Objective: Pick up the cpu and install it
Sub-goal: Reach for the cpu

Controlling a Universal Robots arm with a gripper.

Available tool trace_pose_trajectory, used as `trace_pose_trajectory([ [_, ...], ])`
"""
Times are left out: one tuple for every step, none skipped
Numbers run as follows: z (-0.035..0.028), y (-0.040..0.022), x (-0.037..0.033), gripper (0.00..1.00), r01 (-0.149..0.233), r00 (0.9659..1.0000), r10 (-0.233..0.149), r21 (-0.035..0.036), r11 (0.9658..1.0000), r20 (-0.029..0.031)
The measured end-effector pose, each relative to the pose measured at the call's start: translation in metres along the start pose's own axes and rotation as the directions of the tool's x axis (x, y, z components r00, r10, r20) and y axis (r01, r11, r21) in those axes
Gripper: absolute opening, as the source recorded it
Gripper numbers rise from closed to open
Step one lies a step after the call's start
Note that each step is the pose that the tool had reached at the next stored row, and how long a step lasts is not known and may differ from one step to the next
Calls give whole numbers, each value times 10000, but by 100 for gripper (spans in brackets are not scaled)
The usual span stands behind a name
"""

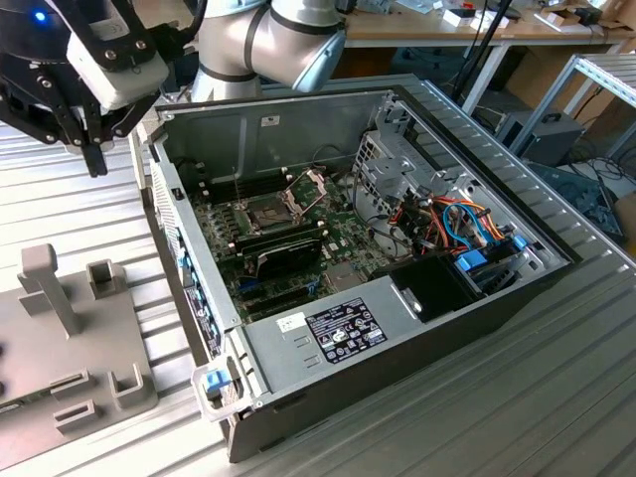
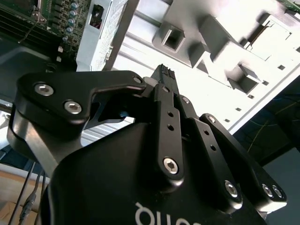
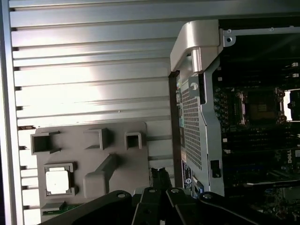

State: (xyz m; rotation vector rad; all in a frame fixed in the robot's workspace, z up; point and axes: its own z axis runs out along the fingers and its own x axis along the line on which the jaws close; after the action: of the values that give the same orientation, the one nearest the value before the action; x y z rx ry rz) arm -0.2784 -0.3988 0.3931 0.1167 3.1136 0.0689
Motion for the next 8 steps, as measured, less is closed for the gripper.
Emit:
trace_pose_trajectory([
  [-1,-2,29,11,0,10000,0,1,10000,0],
  [-2,-3,44,11,0,10000,0,1,10000,0],
  [-2,-4,55,11,0,10000,0,0,10000,0],
  [-2,-5,71,11,1,10000,-1,0,10000,0],
  [-2,-6,84,11,0,10000,0,0,10000,0],
  [-6,-16,210,11,0,10000,0,0,10000,0],
  [-6,-16,213,11,1,10000,-1,0,10000,0],
  [-7,-20,261,11,0,10000,0,1,10000,-1],
])
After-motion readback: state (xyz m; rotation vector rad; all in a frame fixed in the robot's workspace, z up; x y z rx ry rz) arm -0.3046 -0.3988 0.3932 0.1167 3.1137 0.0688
